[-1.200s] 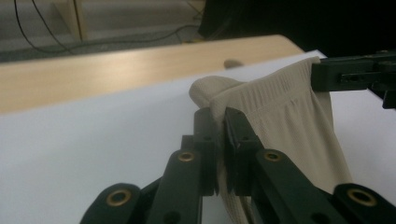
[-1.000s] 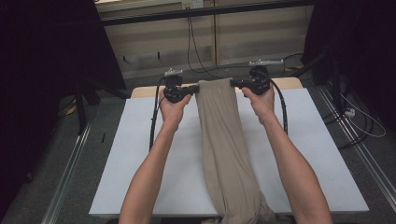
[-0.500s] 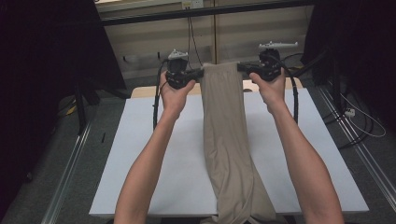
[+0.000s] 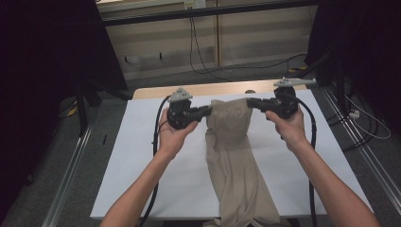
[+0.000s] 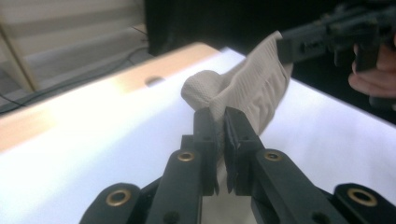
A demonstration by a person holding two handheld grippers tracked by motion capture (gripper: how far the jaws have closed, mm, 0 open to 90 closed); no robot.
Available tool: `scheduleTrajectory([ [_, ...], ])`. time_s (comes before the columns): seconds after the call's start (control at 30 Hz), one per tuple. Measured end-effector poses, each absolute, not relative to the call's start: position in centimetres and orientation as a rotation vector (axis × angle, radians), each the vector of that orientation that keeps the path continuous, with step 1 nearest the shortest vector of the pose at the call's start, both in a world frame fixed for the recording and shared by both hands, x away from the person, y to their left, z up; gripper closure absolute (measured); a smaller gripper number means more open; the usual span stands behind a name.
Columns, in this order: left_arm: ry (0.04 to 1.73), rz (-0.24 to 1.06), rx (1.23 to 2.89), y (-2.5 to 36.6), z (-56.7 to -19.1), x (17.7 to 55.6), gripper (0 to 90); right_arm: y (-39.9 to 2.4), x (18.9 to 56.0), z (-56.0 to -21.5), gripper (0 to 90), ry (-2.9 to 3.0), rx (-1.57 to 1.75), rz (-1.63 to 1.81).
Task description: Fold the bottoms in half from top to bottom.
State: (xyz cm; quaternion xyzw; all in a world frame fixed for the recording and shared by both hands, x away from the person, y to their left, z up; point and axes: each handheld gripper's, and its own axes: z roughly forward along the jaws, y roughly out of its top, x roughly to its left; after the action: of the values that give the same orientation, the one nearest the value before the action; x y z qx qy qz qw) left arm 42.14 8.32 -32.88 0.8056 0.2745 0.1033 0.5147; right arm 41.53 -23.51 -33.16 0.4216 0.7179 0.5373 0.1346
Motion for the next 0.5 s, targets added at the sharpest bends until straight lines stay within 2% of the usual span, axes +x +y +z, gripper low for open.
scheduleTrajectory([
  [0.23, 0.57, 0.159, 2.056, 9.1, -36.8, 36.5, 84.4, -23.1, 35.2, -36.9, 84.2, 2.23, 1.17, 1.525],
  [0.37, 0.555, 0.113, 2.139, 9.3, -39.3, 34.4, 84.4, -22.5, 32.6, -40.1, 84.2, 2.356, 1.141, 1.496],
  [0.5, 0.536, 0.053, 2.175, 9.3, -41.2, 32.5, 84.5, -22.0, 31.0, -41.7, 84.1, 2.446, 1.125, 1.426],
])
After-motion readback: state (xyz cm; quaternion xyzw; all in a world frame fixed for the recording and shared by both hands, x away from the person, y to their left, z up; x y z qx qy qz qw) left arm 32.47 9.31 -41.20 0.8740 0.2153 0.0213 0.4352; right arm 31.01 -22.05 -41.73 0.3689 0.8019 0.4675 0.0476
